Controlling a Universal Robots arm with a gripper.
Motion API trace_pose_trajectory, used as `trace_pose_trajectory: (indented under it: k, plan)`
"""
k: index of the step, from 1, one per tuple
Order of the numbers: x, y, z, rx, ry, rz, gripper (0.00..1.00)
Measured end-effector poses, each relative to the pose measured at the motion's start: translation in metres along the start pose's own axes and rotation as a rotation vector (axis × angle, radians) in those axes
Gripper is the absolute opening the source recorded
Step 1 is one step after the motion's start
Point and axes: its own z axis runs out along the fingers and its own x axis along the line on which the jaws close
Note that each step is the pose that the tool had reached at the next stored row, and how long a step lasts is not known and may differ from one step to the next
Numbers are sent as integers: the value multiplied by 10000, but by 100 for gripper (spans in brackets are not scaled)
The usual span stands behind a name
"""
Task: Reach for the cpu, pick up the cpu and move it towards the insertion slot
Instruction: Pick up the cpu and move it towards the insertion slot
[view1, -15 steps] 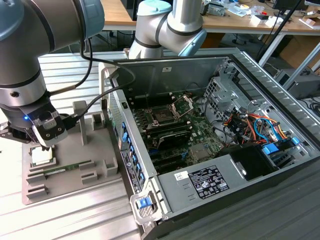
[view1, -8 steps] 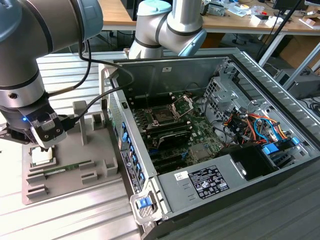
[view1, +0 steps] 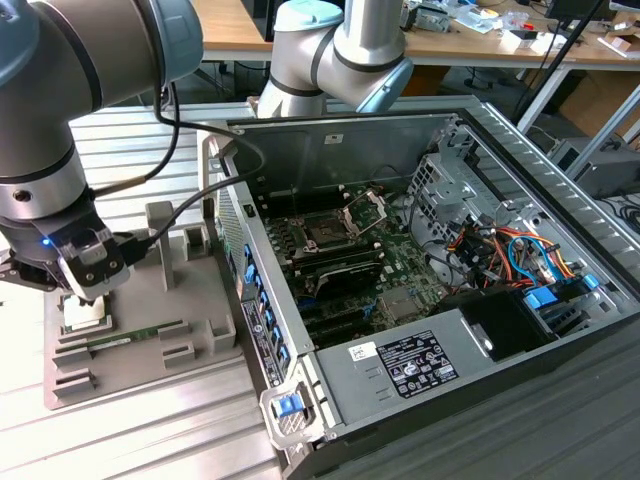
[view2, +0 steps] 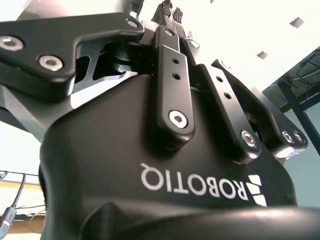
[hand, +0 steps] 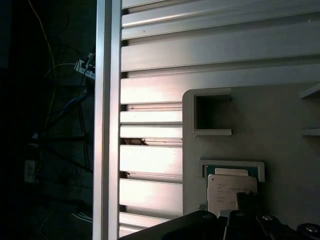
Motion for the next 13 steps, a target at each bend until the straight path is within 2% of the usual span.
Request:
trace_pose_trajectory:
  k: [13]
  plan:
    - [1, -4, 18, 0, 0, -8, 10]
